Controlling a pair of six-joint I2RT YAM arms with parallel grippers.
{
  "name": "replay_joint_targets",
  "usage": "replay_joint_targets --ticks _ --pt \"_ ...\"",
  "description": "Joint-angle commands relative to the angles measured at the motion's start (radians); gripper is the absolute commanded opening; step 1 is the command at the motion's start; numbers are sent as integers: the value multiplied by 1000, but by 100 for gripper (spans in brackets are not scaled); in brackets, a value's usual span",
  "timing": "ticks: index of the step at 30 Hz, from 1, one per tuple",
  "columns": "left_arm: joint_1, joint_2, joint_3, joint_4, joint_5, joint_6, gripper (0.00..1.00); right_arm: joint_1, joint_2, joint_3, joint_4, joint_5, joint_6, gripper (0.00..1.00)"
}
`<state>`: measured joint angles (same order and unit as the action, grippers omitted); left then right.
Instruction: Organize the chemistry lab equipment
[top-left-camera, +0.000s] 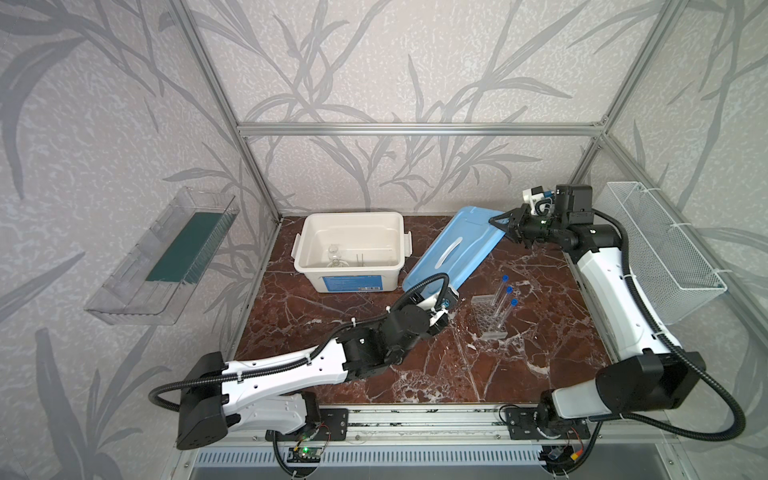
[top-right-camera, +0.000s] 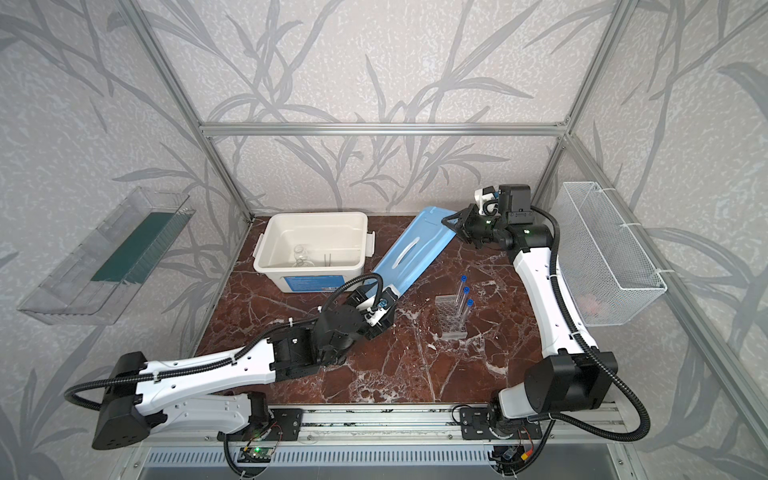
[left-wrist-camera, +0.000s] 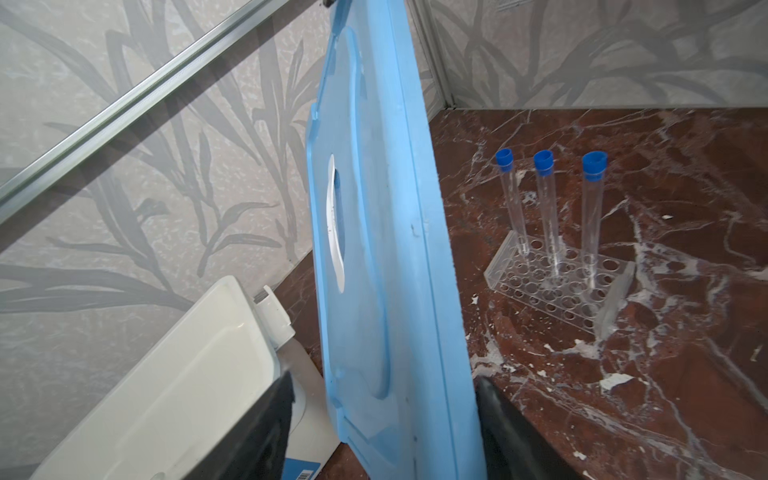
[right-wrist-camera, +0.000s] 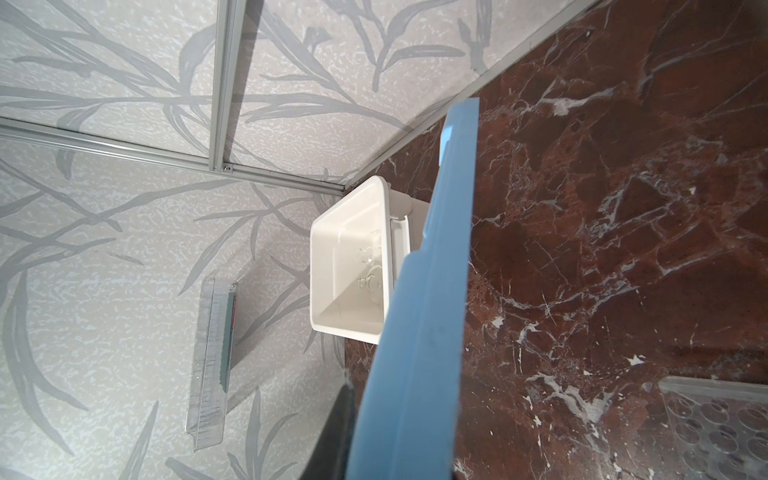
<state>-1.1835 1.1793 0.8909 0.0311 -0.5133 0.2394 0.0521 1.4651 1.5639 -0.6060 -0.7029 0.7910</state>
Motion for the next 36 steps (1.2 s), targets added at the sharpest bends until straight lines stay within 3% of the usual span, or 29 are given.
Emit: replay_joint_targets --ticks 1,6,8,11,12,18,21,26,32,36 --pt "5 -70 0 17 104 -146 71 -14 -10 17 54 29 -67 12" --pt "27 -131 13 -6 174 -290 75 -27 -72 19 20 45 -93 11" --pt "83 -145 53 -67 282 -397 75 -34 -114 -10 55 23 -73 11" --pt "227 -118 167 -201 537 -614 76 -32 -188 -63 160 5 -30 12" --pt "251 -112 192 -225 564 -665 77 -32 -209 -77 190 6 -21 12" --pt "342 -142 279 -370 547 -873 81 -13 -296 -191 492 33 53 13" --pt "442 -186 240 -329 660 -954 80 40 -270 -182 575 50 75 13" --pt "515 -271 163 -400 546 -969 82 191 -192 -157 686 163 48 12" --pt "653 -291 33 -390 565 -988 83 317 -37 -152 870 260 75 11" --pt "693 -301 -8 -380 545 -984 81 351 52 -145 920 291 82 11"
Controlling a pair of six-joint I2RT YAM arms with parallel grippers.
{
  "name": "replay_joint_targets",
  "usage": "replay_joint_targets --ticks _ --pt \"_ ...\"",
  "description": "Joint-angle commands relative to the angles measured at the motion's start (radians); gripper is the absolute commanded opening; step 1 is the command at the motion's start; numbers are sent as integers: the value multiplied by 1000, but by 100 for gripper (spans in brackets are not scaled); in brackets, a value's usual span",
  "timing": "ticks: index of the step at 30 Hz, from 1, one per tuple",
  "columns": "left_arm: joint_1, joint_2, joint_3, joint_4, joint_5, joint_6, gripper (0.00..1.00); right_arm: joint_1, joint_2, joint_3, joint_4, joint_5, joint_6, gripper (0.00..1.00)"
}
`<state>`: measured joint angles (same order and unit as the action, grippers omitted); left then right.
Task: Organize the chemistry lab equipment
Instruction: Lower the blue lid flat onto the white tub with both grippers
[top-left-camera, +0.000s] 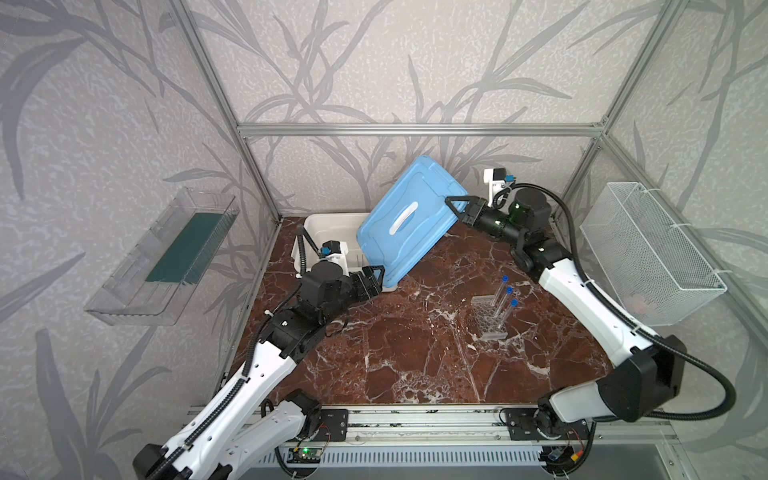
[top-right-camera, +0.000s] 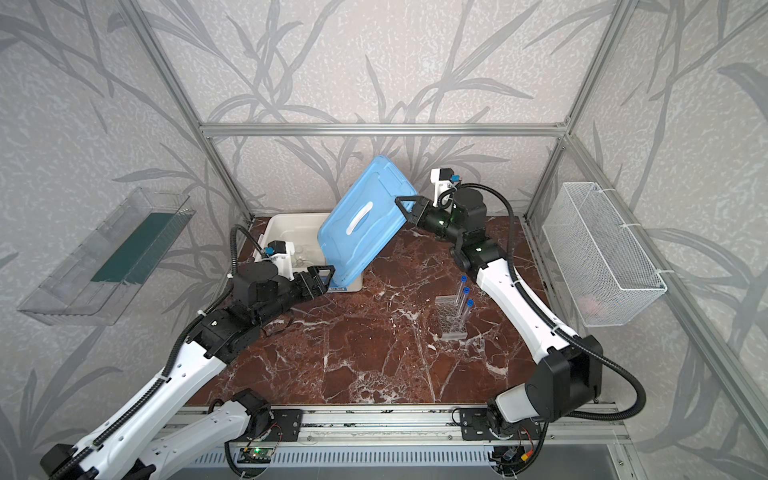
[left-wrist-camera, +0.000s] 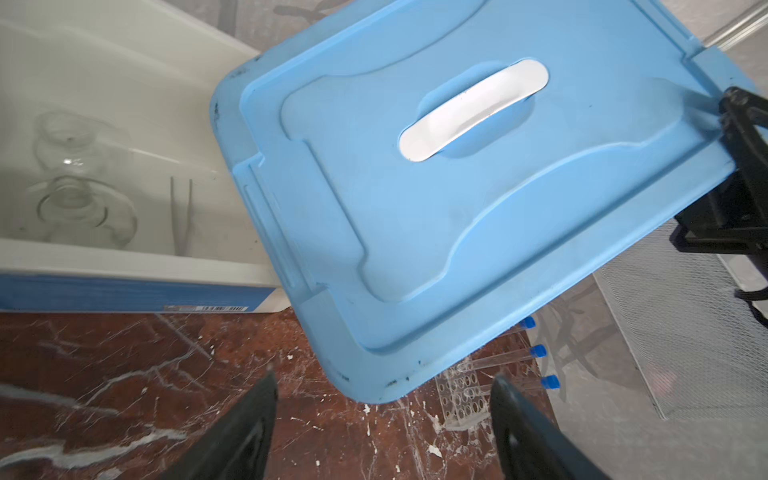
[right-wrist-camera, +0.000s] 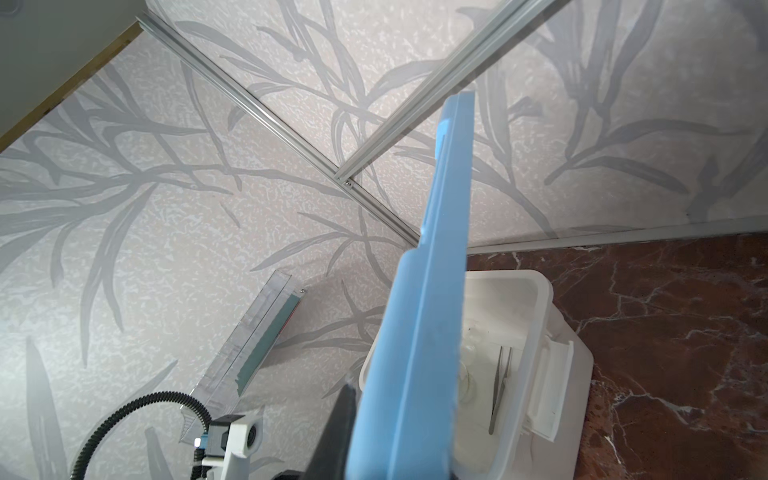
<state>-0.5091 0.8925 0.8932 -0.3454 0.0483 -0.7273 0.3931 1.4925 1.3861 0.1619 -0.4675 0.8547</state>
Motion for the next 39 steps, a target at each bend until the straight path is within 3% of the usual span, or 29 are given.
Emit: replay_joint_targets --ticks 1,16,20,28,34,39 --pt "31 -15 -11 -12 -21 -10 80 15 41 26 164 69 20 10" --pt "138 160 69 -50 -139 154 80 54 87 -241 343 290 135 11" --pt "208 210 106 -18 -99 177 80 65 85 -291 342 320 175 13" --pt "301 409 206 9 31 210 83 88 131 -359 398 288 245 15" --pt "314 502 242 17 50 228 83 91 126 -415 412 297 263 17" --pt "315 490 233 22 24 217 84 106 133 -426 383 277 259 19"
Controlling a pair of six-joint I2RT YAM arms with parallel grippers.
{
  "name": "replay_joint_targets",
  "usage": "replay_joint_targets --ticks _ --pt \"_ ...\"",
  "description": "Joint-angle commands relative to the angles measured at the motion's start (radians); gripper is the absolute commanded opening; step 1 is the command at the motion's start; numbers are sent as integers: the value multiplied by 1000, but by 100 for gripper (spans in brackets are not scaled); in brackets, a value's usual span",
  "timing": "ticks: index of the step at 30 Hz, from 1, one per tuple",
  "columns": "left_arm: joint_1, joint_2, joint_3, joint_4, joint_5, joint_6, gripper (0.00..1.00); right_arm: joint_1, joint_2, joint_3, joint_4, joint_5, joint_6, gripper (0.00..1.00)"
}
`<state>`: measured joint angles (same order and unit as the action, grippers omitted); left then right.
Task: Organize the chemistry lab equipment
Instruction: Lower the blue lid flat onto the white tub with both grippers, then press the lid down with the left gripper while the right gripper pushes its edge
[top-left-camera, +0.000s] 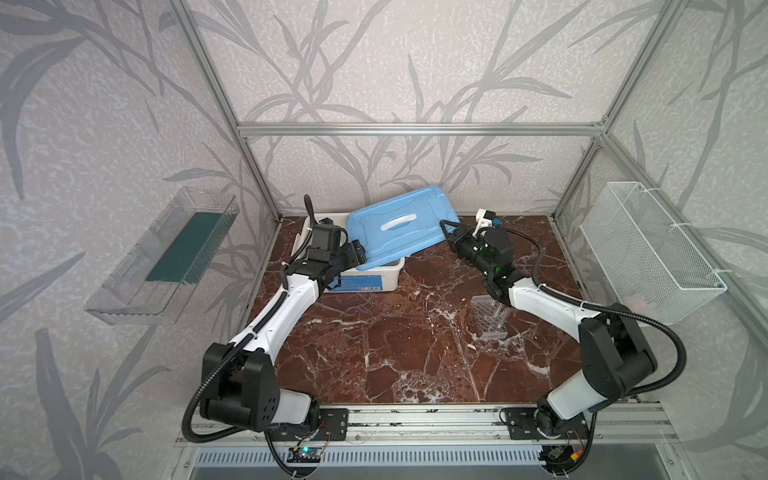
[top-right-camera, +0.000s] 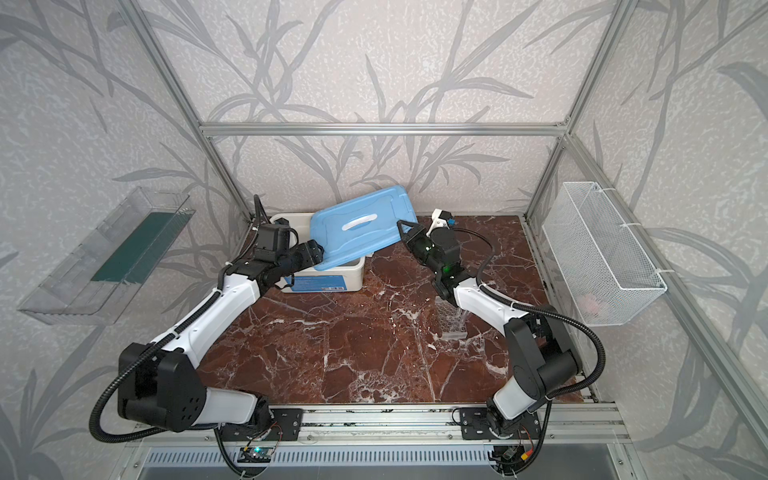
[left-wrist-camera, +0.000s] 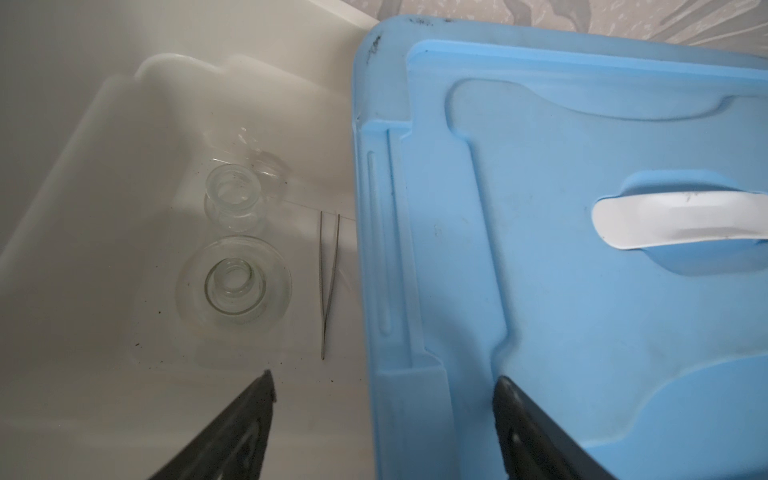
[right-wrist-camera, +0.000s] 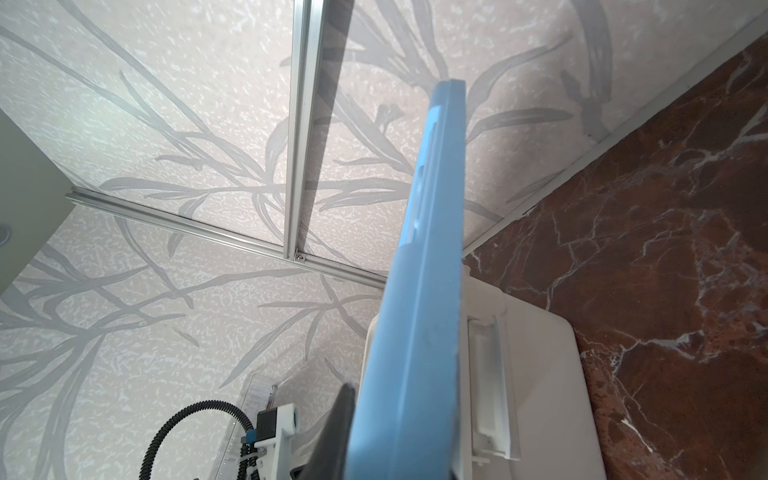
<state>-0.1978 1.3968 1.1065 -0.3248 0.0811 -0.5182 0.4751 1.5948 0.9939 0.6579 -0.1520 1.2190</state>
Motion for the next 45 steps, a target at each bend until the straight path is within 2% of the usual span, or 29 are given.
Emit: replay_joint_targets --ticks 1,5,13,17,20,24,26,30,34,38,45 --pt "6 -21 22 -5 -25 14 84 33 31 -36 -121 -39 -118 20" --pt "9 -13 64 -70 -82 48 80 54 45 -40 -141 -41 -125 26" --pt "11 5 98 -150 -182 85 73 66 66 -47 -138 -66 -124 26" --pt "19 16 107 -159 -189 93 73 69 67 -40 -164 -47 -133 24" --pt "22 42 143 -193 -201 106 71 73 87 -25 -163 -60 -112 33" --pt "31 70 181 -219 -246 116 70 89 106 -4 -197 -79 -118 36" --pt "41 102 218 -241 -262 127 70 94 133 9 -202 -91 -119 42" --pt "58 151 262 -260 -260 140 70 98 138 19 -211 -106 -121 47" --pt "70 190 290 -249 -239 135 70 109 130 40 -233 -115 -136 56" --pt "71 246 362 -289 -236 146 70 124 118 66 -270 -126 -169 59" --pt "88 317 439 -332 -301 174 70 135 87 128 -388 -137 -253 62"
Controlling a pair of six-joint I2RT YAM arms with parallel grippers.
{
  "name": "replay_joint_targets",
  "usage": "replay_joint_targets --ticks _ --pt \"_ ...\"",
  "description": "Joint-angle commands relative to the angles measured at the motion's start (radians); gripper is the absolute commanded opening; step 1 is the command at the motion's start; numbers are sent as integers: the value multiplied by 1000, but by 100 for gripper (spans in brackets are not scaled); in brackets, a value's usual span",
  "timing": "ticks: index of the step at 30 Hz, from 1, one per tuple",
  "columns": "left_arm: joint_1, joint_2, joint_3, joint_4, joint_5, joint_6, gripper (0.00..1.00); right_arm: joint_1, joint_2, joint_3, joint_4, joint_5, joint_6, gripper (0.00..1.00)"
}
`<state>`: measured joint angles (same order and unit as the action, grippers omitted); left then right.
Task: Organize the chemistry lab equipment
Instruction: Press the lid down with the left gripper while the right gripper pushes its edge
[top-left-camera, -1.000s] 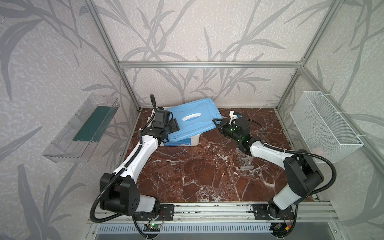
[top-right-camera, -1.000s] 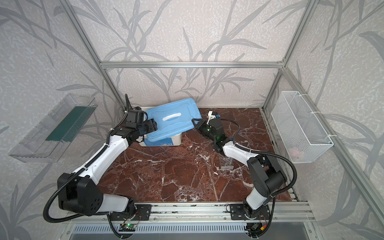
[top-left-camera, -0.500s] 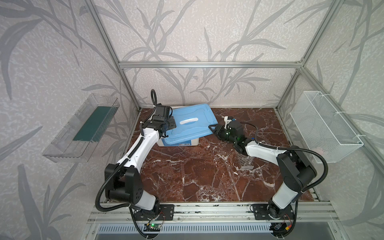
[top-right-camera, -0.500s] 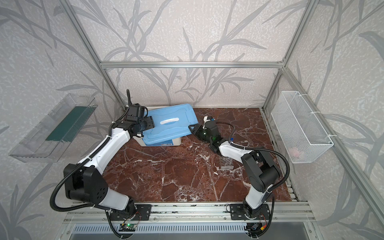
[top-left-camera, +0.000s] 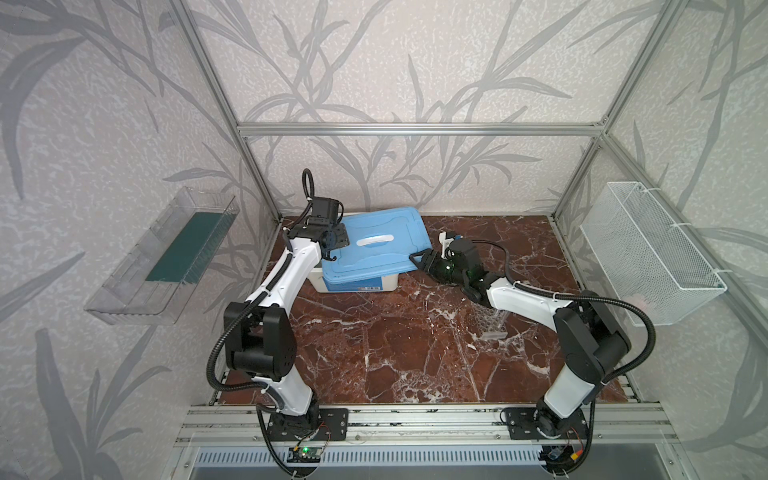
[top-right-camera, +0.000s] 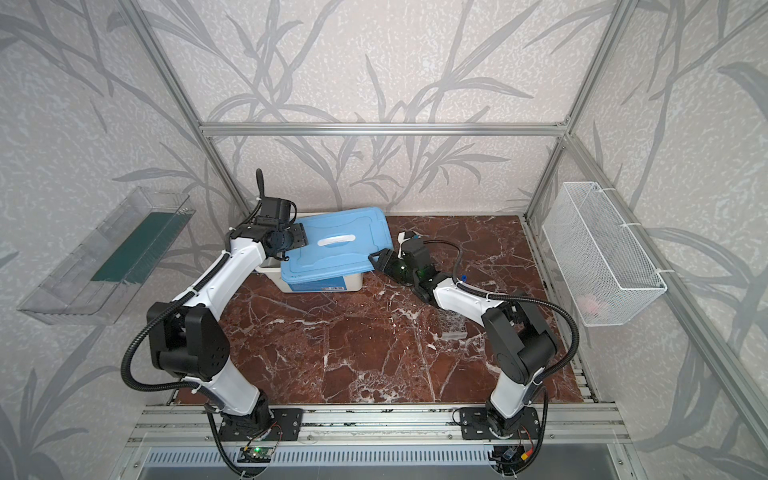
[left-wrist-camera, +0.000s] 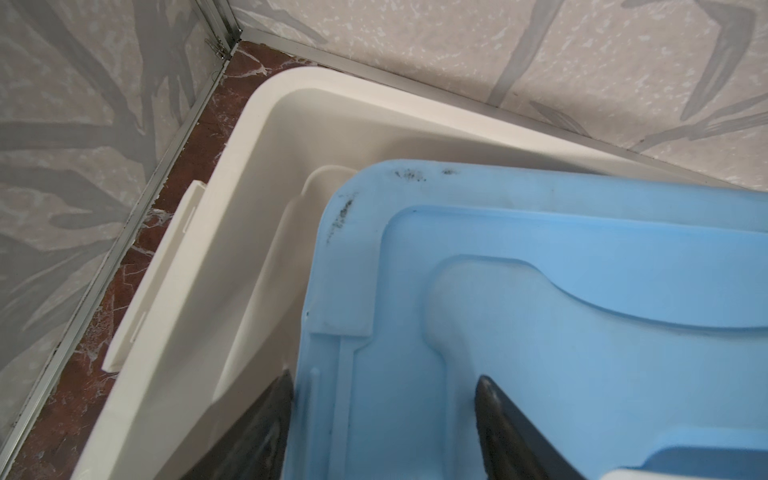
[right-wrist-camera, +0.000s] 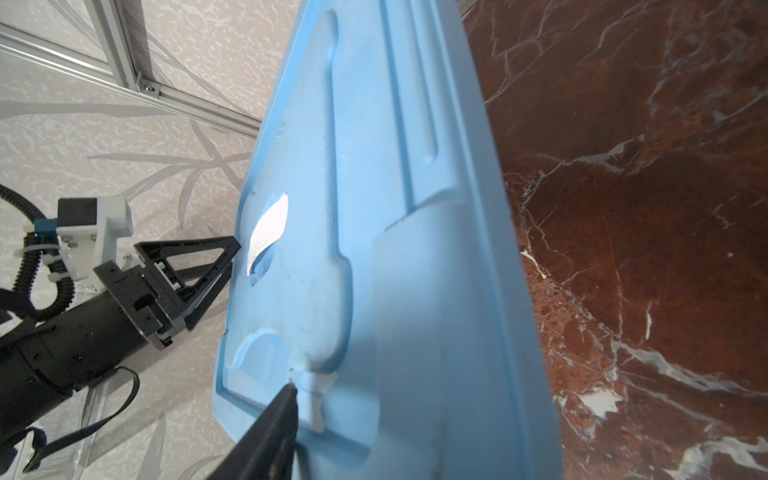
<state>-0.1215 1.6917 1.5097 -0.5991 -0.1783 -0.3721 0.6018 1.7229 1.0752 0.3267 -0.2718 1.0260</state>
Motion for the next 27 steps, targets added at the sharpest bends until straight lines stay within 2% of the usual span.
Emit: replay_joint_targets --ticks 1,10,14,18,23,27 --pt "18 28 41 -47 -36 31 70 10 -40 59 -78 -23 -68 62" --pt "36 103 158 -89 -40 45 71 42 35 136 -112 -74 -56 68" --pt "42 129 216 -129 -75 63 77 55 58 178 -152 -93 -75 68" --pt "54 134 222 -126 -65 65 85 55 71 184 -165 -103 -69 75" --pt "56 130 220 -140 -65 65 85 50 64 220 -258 -109 -108 83" --pt "57 120 225 -140 -77 78 85 32 50 240 -317 -100 -147 84"
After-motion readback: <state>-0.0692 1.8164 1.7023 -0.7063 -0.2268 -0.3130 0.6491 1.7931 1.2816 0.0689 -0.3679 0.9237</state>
